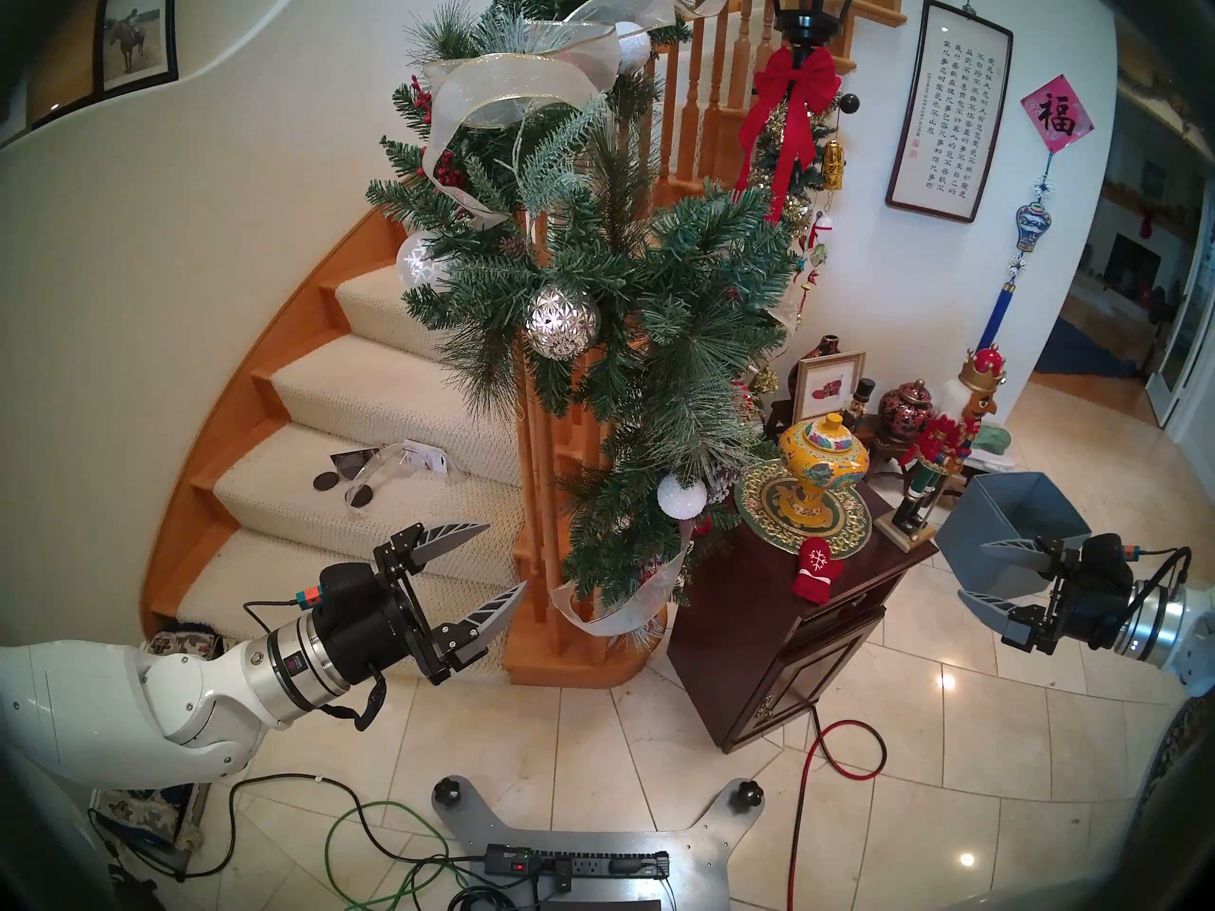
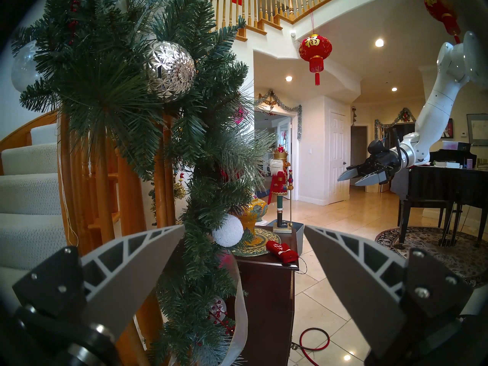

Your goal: Hang the ornament onto the Christmas-tree-style decoration

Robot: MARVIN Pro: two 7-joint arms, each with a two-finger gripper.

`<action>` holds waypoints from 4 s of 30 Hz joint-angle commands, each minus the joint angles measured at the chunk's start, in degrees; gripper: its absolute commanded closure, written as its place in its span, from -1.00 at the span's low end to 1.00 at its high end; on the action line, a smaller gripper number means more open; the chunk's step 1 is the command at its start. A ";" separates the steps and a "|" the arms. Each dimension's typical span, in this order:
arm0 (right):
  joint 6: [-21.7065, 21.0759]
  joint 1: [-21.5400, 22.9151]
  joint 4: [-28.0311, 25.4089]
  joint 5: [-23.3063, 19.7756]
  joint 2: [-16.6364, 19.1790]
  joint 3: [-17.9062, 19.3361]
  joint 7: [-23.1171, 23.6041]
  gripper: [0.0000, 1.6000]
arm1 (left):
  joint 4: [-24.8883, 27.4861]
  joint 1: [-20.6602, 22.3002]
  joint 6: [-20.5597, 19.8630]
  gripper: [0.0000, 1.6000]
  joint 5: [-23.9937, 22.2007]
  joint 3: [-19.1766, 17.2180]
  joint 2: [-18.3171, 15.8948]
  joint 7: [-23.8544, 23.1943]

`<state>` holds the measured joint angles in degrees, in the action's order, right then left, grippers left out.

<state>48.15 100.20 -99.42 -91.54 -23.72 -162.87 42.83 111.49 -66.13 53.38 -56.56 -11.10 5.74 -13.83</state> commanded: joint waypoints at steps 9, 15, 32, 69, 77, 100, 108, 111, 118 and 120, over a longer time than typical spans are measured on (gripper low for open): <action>-3.38 -0.91 2.73 2.69 6.56 2.96 -2.42 -1.00 | 0.03 0.12 0.10 -1.00 0.00 -0.13 0.01 -0.06; -5.27 -1.37 3.74 4.28 9.02 3.98 -3.33 -1.00 | 0.03 0.12 0.10 -1.00 0.00 -0.13 0.01 -0.06; -8.43 -1.80 4.80 6.41 12.08 5.00 -5.31 -1.00 | 0.03 0.12 0.10 -1.00 -0.01 -0.14 0.01 -0.07; -15.33 -2.20 4.49 18.26 16.99 7.07 -11.19 -1.00 | 0.03 0.12 0.10 -1.00 0.00 -0.14 0.01 -0.06; -14.10 -2.45 3.38 28.56 17.51 7.03 -17.57 -1.00 | 0.03 0.12 0.10 -1.00 0.00 -0.14 0.01 -0.06; -13.34 -7.58 1.04 53.30 17.99 8.20 -39.06 -1.00 | 0.03 0.12 0.10 -1.00 0.00 -0.14 0.01 -0.07; -14.26 -10.11 0.54 54.18 17.99 11.11 -40.35 -1.00 | 0.03 0.12 0.10 -1.00 0.00 -0.14 0.01 -0.07; -15.16 -11.02 0.06 55.76 17.99 12.38 -41.45 -1.00 | 0.03 0.12 0.10 -1.00 0.00 -0.14 0.01 -0.06; -17.29 -13.45 -0.58 59.64 17.99 15.46 -43.17 -1.00 | 0.03 0.12 0.10 -1.00 0.01 -0.14 0.01 -0.06; -17.65 -14.40 -0.66 60.45 17.99 16.43 -43.56 -1.00 | 0.03 0.12 0.10 -1.00 0.01 -0.14 0.01 -0.06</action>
<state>31.65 88.67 -99.72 -33.83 -5.55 -149.80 1.01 111.49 -66.15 53.37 -56.55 -11.09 5.74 -13.80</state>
